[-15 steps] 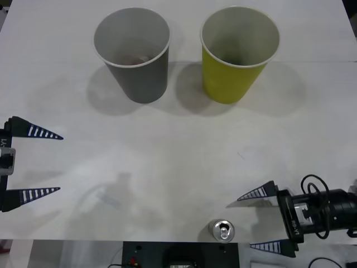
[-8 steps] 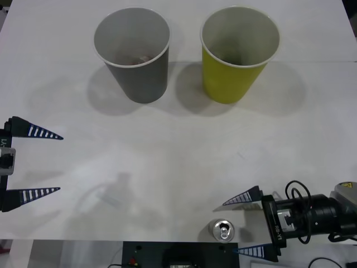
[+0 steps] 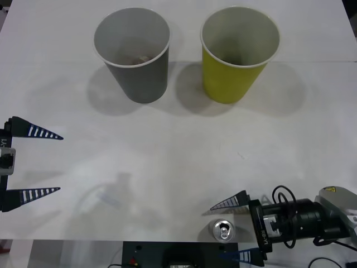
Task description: Put the can into the green bin and the plastic bottle into the gray bin
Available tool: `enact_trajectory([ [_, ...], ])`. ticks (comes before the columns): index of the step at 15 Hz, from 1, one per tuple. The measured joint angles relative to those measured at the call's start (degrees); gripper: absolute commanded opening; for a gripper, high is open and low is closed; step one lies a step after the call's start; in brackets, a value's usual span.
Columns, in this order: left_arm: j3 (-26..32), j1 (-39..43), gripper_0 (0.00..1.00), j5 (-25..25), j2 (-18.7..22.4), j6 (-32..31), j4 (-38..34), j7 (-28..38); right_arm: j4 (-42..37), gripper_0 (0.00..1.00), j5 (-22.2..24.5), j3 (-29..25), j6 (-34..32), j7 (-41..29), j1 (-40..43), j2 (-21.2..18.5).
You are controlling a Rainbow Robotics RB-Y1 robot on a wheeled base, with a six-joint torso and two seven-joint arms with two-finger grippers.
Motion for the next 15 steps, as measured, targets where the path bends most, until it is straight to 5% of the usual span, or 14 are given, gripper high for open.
enact_trajectory([
  [3, 0.0, 0.0, 1.0, 0.0, 0.0, 0.0, 0.0, 0.0, -0.06, 1.0, 0.02, 0.45, 0.86, 0.62, 0.09, 1.15],
  [5, 0.0, 0.0, 1.0, 0.0, 0.0, 0.0, 0.0, 0.0, -0.05, 0.54, 0.02, 0.51, 1.48, 1.11, 0.1, 1.34],
  [6, 0.0, 0.0, 1.0, 0.0, 0.0, 0.0, 0.0, 0.0, -0.02, 0.05, 0.04, 0.47, 1.51, 1.22, 0.21, 1.3],
  [15, 0.0, 0.0, 1.0, 0.0, 0.0, 0.0, 0.0, 0.0, -0.07, 0.0, -0.08, 0.45, 1.53, 0.51, 0.84, 0.91],
])
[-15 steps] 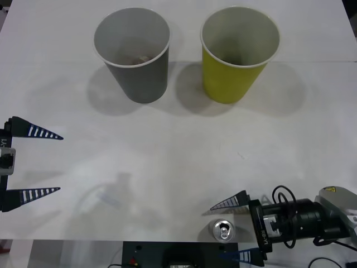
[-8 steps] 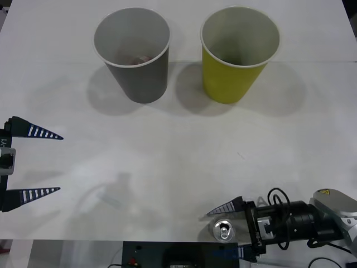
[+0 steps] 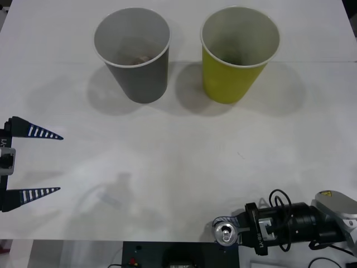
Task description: Put the can into the green bin and the plastic bottle into the gray bin
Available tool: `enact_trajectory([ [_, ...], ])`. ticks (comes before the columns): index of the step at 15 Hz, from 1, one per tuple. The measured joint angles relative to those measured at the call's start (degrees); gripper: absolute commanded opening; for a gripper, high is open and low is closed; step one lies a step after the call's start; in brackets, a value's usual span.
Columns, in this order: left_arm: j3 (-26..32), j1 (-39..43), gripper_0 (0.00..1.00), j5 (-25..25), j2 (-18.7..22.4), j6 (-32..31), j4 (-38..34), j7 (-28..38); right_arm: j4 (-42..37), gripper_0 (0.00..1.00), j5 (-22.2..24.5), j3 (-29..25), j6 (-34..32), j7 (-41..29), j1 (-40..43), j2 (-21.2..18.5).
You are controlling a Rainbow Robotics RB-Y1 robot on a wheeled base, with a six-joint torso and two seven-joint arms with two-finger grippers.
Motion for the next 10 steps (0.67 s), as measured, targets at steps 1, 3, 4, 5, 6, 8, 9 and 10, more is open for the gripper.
enact_trajectory([
  [1, 0.0, 0.0, 1.0, 0.0, 0.0, 0.0, 0.0, 0.0, 0.0, 0.0, -0.03, 0.0, 0.03, -0.17, 0.01, -0.08],
  [3, 0.0, 0.0, 1.0, 0.0, 0.0, 0.0, 0.0, 0.0, -0.01, 0.0, -0.55, 0.0, 0.0, -0.64, 0.02, -0.32],
  [4, 0.0, 0.0, 1.0, 0.0, 0.0, 0.0, 0.0, 0.0, -0.1, 0.0, -1.23, 0.0, 0.01, -0.96, 0.02, -0.58],
  [5, 0.0, 0.0, 1.0, 0.0, 0.0, 0.0, 0.0, 0.0, -0.48, 0.0, -1.84, -0.09, 0.29, -1.35, 0.02, -0.93],
  [6, 0.0, 0.0, 1.0, 0.0, 0.0, 0.0, 0.0, 0.0, -1.6, 0.0, -2.06, -0.3, 1.25, -1.76, 0.03, -1.64],
  [8, 0.0, 0.0, 1.0, 0.0, 0.0, 0.0, 0.0, 0.0, -5.8, 0.0, -1.88, -0.73, 3.79, -4.35, 0.17, -4.13],
  [9, 0.0, 0.0, 1.0, 0.0, 0.0, 0.0, 0.0, 0.0, -8.66, 0.0, -0.83, -1.49, 5.13, -6.83, 0.47, -5.5],
  [10, 0.0, 0.0, 1.0, 0.0, 0.0, 0.0, 0.0, 0.0, -11.99, 0.0, 1.34, -3.18, 6.64, -9.7, 1.1, -6.87],
])
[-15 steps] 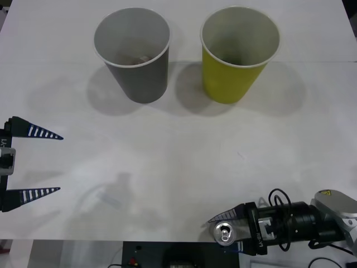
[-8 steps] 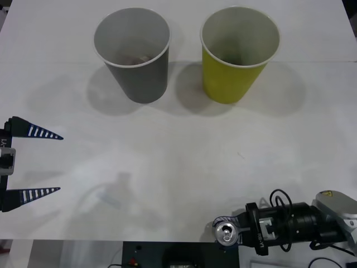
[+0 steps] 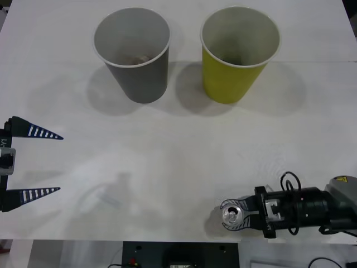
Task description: Put the can into the green bin and the plastic bottle into the gray bin
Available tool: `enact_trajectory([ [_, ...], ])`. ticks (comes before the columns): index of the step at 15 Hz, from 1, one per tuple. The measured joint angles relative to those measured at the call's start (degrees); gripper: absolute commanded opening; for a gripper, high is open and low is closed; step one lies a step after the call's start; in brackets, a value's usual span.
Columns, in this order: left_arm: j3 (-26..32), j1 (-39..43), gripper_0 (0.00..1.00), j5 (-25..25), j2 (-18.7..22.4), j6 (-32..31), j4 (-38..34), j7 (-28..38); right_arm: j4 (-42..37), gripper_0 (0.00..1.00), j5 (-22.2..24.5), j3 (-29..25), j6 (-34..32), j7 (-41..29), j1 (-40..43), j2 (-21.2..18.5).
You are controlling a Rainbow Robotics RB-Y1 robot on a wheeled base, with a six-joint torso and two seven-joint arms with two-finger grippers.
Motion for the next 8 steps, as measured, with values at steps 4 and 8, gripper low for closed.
enact_trajectory([
  [4, 0.0, 0.0, 1.0, 0.0, 0.0, 0.0, 0.0, 0.0, -16.4, 0.0, 13.05, -9.43, 7.85, -17.87, 4.91, -4.2],
  [8, 0.0, 0.0, 1.0, 0.0, 0.0, 0.0, 0.0, 0.0, -33.48, 0.0, 24.66, -14.63, 16.53, -41.6, 10.48, -7.08],
])
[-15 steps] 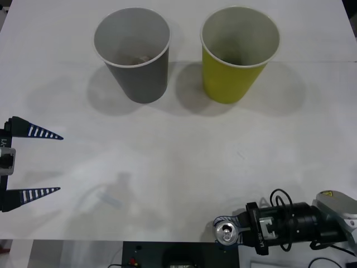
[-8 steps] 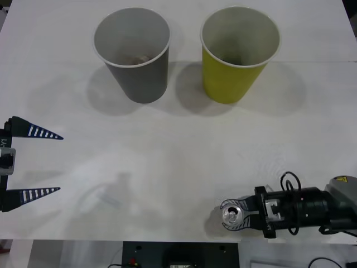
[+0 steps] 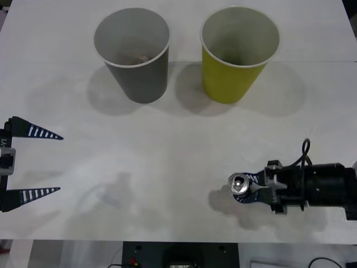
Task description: Put the can into the green bin and the plastic bottle into the gray bin
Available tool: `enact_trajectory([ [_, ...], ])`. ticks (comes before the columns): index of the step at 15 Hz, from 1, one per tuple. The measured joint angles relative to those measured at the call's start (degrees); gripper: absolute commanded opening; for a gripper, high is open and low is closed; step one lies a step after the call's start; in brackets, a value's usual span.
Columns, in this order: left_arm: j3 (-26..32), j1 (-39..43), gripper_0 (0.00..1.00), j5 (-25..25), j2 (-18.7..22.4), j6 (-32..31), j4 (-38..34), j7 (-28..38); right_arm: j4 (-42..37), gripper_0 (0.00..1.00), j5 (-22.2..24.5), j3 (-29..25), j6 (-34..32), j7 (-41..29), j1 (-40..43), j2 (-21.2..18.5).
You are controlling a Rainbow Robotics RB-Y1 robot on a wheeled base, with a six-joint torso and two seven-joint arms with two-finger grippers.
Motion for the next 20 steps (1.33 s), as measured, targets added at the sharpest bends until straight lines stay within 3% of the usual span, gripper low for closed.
enact_trajectory([
  [3, 0.0, 0.0, 1.0, 0.0, 0.0, 0.0, 0.0, 0.0, -10.82, 0.0, 9.68, -1.5, 6.05, -20.59, 2.68, -1.89],
  [6, 0.0, 0.0, 1.0, 0.0, 0.0, 0.0, 0.0, 0.0, -18.0, 0.0, 18.55, -4.79, 6.7, -38.74, 4.05, -2.43],
  [9, 0.0, 0.0, 1.0, 0.0, 0.0, 0.0, 0.0, 0.0, -23.42, 0.0, 24.35, -7.54, 6.64, -54.63, 4.61, -4.11],
  [12, 0.0, 0.0, 1.0, 0.0, 0.0, 0.0, 0.0, 0.0, -27.37, 0.0, 25.57, -11.37, 5.02, -68.55, 4.62, -7.17],
  [15, 0.0, 0.0, 1.0, 0.0, 0.0, 0.0, 0.0, 0.0, -30.3, 0.0, 25.6, -17.79, -1.9, -79.2, 4.23, -9.12],
  [20, 0.0, 0.0, 1.0, 0.0, 0.0, 0.0, 0.0, 0.0, -30.29, 0.0, 21.09, -24.42, -8.83, -83.13, 1.13, -14.94],
])
